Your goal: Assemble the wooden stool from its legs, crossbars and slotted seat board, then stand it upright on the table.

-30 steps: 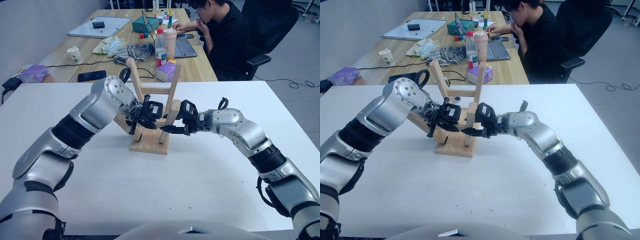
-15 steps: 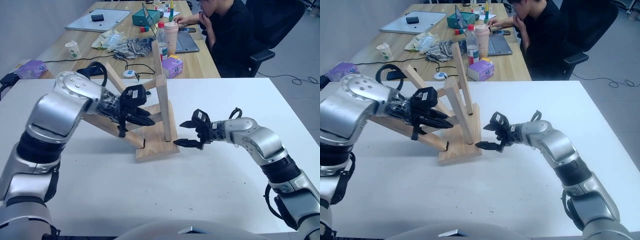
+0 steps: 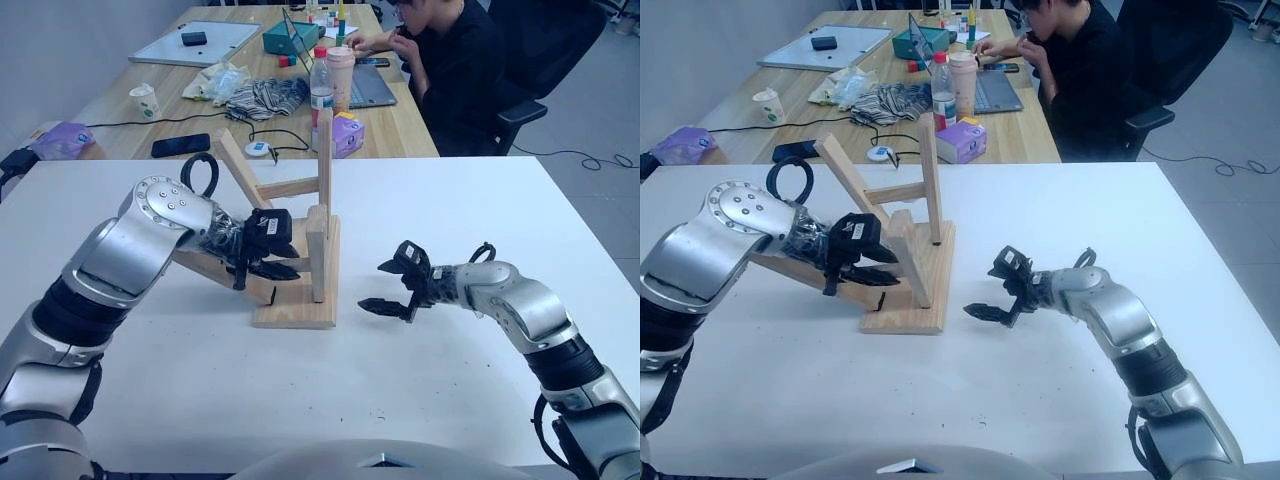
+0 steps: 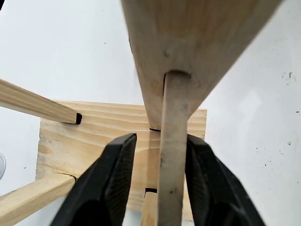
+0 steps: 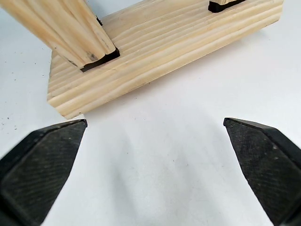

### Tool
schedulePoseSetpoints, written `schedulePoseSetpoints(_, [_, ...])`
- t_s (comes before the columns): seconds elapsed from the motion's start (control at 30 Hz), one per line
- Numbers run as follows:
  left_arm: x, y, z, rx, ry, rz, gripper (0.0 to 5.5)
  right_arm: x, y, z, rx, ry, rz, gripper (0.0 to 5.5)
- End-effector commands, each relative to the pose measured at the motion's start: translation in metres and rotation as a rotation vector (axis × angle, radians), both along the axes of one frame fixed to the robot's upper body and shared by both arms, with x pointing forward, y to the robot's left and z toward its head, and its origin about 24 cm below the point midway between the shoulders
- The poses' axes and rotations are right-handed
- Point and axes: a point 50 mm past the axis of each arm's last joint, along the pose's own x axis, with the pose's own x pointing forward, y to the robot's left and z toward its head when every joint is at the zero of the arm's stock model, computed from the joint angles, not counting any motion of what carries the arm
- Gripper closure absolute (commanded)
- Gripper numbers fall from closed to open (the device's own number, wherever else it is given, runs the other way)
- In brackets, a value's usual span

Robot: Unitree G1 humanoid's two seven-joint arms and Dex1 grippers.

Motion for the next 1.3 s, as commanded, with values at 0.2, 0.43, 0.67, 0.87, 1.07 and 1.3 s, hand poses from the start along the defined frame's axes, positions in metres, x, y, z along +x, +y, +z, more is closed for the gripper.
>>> schedulePoseSetpoints(0.2, [0.002,-0.007,0.052,-0.072,-0.17,-0.024,2.52,0.002,-0.004,0.003,-0.006,-0.016,-0.024,0.1])
schedulePoseSetpoints(0.43, [0.005,0.036,0.118,-0.141,-0.419,0.183,1.68,-0.001,-0.011,0.004,0.002,-0.049,-0.067,0.1])
schedulePoseSetpoints(0.67, [0.032,0.137,0.056,-0.165,-0.335,0.85,1.68,-0.002,-0.015,-0.011,0.065,-0.114,-0.274,0.1])
schedulePoseSetpoints(0.87, [0.006,0.098,-0.079,-0.159,0.082,0.757,1.68,-0.004,0.001,-0.024,0.104,-0.092,-0.274,0.1])
schedulePoseSetpoints(1.07, [-0.045,0.059,-0.119,0.069,0.271,0.349,1.68,-0.001,-0.037,-0.012,0.074,-0.132,-0.374,0.1])
schedulePoseSetpoints(1.3, [-0.044,-0.026,-0.105,-0.418,0.254,0.152,1.68,0.015,-0.089,0.003,-0.083,-0.285,-0.556,0.1])
